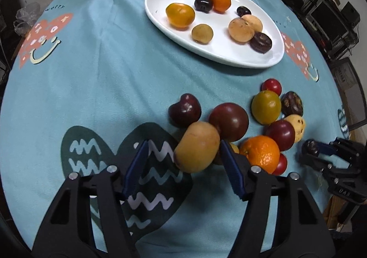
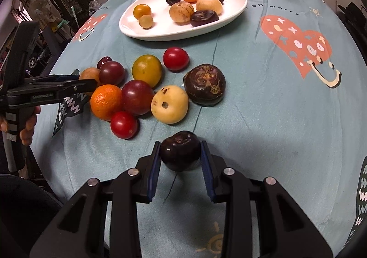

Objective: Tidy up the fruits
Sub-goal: 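Grasp a dark plum with the right tool while the left tool grasps a tan pear, then hold the plum and pear lifted above the cluster in both tools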

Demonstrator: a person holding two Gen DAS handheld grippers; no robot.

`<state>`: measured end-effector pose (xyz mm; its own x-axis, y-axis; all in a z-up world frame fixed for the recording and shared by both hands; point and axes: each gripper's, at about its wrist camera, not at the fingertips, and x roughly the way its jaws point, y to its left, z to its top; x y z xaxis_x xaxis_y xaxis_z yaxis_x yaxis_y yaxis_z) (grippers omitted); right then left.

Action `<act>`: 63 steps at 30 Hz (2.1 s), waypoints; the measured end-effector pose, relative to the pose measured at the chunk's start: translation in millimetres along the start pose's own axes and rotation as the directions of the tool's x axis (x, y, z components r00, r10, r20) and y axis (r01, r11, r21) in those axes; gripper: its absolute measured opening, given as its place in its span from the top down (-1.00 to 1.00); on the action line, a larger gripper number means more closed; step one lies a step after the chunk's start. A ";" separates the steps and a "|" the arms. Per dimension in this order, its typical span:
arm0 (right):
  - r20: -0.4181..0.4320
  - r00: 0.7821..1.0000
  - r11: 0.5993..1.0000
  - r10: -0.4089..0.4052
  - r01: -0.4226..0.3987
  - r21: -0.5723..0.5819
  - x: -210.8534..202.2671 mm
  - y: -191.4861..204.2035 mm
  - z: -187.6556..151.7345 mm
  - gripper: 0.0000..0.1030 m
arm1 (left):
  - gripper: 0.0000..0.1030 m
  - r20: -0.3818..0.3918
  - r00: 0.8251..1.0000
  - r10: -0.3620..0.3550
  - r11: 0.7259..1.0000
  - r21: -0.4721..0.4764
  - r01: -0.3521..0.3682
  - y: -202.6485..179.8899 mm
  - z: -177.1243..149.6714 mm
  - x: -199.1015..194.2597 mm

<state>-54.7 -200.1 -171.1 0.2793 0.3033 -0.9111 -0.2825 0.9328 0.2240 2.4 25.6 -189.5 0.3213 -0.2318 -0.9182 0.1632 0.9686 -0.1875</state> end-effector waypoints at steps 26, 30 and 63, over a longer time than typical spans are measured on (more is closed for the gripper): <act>-0.005 0.999 0.996 0.044 -0.045 -0.071 0.9 24.4 1.0 0.34 | 0.27 0.075 0.992 0.103 0.978 0.176 -0.115 -42.6 -13.0 -48.2; -0.009 0.999 0.997 0.047 -0.047 -0.065 1.8 23.0 -1.9 0.34 | 0.27 0.071 0.992 0.103 0.976 0.183 -0.114 -46.0 -14.6 -47.0; -0.034 0.997 0.997 0.073 -0.073 -0.019 7.3 14.5 -3.2 0.34 | 0.27 0.099 0.992 0.074 0.978 0.187 -0.091 -41.0 8.4 -53.2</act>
<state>-59.6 -185.0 -175.6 0.2267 0.3635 -0.9036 -0.3199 0.9041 0.2834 -13.5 -2.4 -130.0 0.4231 -0.1677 -0.8905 0.3051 0.9517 -0.0343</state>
